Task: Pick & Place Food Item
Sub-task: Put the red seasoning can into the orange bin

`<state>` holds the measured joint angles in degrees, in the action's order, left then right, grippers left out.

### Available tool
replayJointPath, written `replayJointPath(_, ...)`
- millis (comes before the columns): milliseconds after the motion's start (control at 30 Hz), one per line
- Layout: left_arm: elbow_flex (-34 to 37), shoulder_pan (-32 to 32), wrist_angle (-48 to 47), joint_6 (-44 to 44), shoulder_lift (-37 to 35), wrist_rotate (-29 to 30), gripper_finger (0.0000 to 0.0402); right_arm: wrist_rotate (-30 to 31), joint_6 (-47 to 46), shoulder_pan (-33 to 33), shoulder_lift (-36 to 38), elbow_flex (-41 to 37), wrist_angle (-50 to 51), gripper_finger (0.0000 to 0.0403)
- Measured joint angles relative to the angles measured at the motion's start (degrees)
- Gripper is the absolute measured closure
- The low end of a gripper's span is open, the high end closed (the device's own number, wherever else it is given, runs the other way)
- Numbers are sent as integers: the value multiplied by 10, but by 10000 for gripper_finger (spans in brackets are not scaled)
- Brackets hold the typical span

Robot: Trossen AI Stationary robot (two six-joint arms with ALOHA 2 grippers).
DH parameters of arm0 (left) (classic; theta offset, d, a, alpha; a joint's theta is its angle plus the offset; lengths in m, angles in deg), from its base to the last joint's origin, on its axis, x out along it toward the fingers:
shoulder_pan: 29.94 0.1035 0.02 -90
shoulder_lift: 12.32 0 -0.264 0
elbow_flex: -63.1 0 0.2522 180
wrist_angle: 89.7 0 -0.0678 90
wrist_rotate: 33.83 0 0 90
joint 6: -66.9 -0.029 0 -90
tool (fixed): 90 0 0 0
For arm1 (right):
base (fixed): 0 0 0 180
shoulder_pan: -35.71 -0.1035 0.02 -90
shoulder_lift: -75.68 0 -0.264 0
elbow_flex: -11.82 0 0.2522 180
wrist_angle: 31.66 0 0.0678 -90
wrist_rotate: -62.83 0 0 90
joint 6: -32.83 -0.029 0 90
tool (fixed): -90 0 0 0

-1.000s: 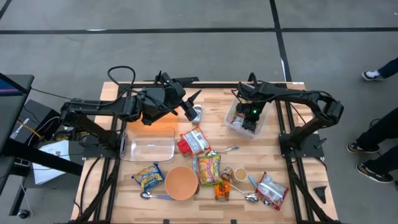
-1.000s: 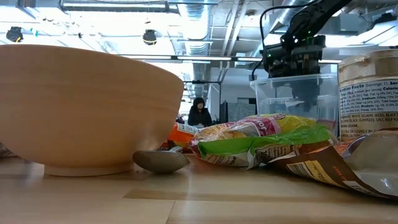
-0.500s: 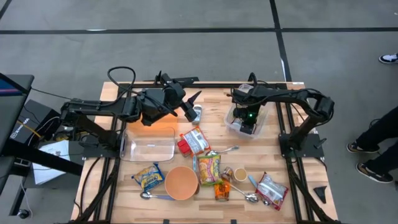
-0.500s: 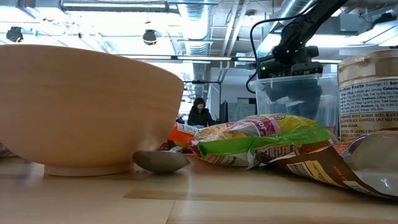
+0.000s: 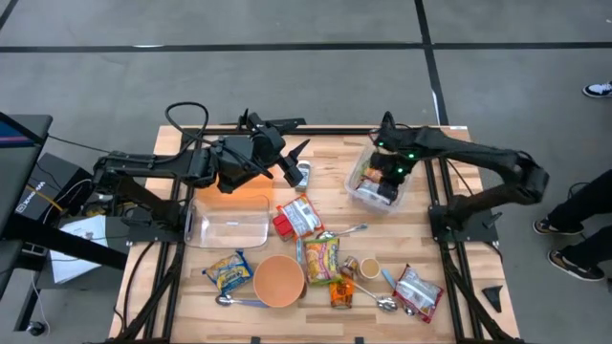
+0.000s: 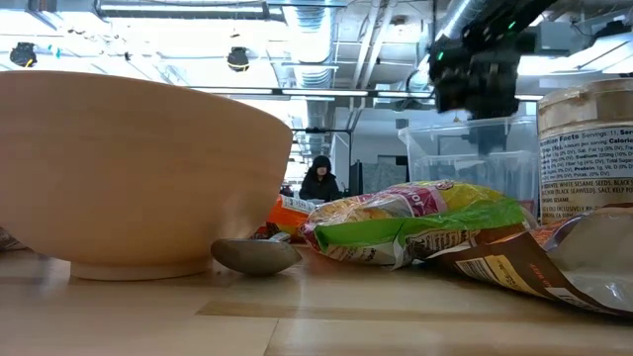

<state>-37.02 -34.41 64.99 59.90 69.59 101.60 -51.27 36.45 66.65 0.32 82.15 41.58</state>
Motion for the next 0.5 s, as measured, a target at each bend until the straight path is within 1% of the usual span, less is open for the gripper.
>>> replayJointPath(200, 0, 0, 0, 0, 0, 0, 198, -8, -69, -5, 125, 0, -18, 403)
replayJointPath(333, 0, 0, 0, 0, 0, 0, 198, -17, -135, -23, 213, 0, -75, 403)
replayJointPath(500, 0, 0, 0, -16, 0, 0, 198, -16, -218, -47, 298, 0, -164, 403)
